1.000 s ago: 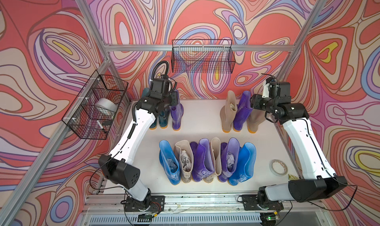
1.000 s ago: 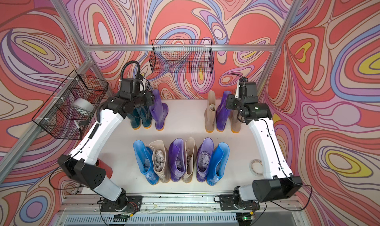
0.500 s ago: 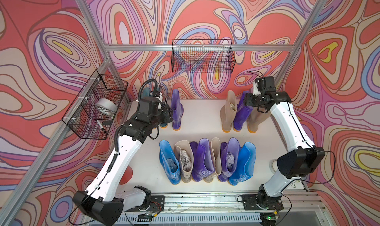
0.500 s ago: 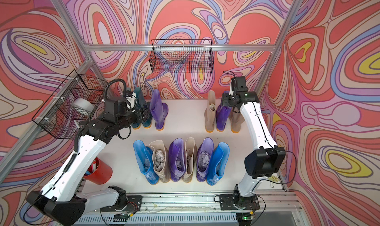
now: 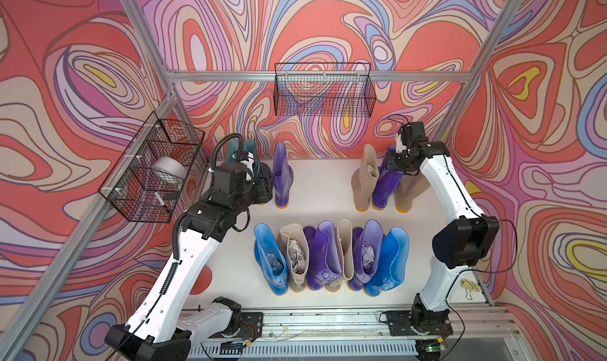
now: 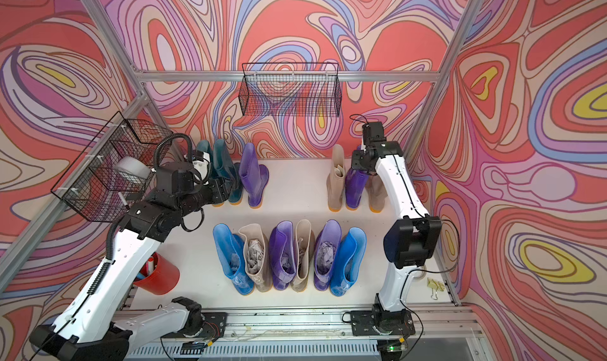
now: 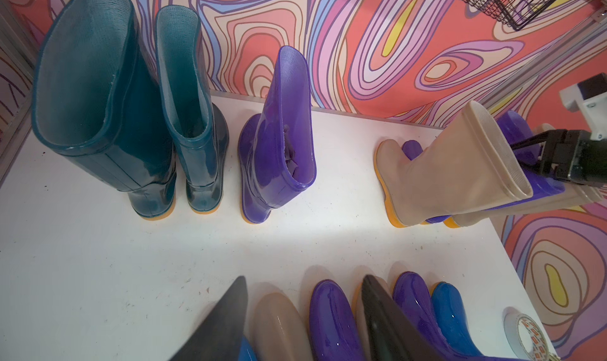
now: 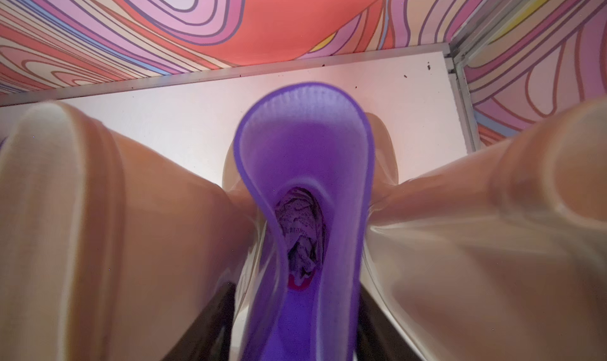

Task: Match and arrange rain boots in pairs
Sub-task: Pick up the rain boot at the center of the board.

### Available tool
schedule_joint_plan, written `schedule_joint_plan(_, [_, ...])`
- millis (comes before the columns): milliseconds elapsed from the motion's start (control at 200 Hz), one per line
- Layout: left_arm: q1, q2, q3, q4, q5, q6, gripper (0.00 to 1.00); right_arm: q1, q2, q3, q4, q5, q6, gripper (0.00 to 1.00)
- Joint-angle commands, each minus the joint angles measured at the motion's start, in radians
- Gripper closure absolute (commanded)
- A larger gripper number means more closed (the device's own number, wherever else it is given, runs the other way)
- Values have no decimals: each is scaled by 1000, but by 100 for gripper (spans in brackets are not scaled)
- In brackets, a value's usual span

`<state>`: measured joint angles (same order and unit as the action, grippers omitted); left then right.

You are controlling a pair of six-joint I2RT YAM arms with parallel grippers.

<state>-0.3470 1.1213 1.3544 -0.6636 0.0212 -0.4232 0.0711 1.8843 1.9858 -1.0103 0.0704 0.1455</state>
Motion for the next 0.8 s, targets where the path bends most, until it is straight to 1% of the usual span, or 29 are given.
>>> schedule_joint_plan(0, [-3,-21,-15,-40,2,-6,42,-5,14,27,-28,12,3,53])
schedule_joint_plan(175, [-3,-31,-9,-56,-7,5,42,-5,11,48,-35,7,6,75])
schedule_joint_plan(366, [-3,-36,-11,-60,-5,12,41,-7,29,120,-55,18,-1,89])
schedule_joint_plan(586, [-4,-44,-21,-61,-4,12,41,-19,91,327,-145,27,-18,95])
schedule_joint_plan(681, [-3,-51,-27,-61,-9,12,41,-22,93,363,-163,25,-24,95])
schedule_joint_plan(796, [-4,-56,-34,-57,-12,13,41,-21,65,355,-137,17,-22,98])
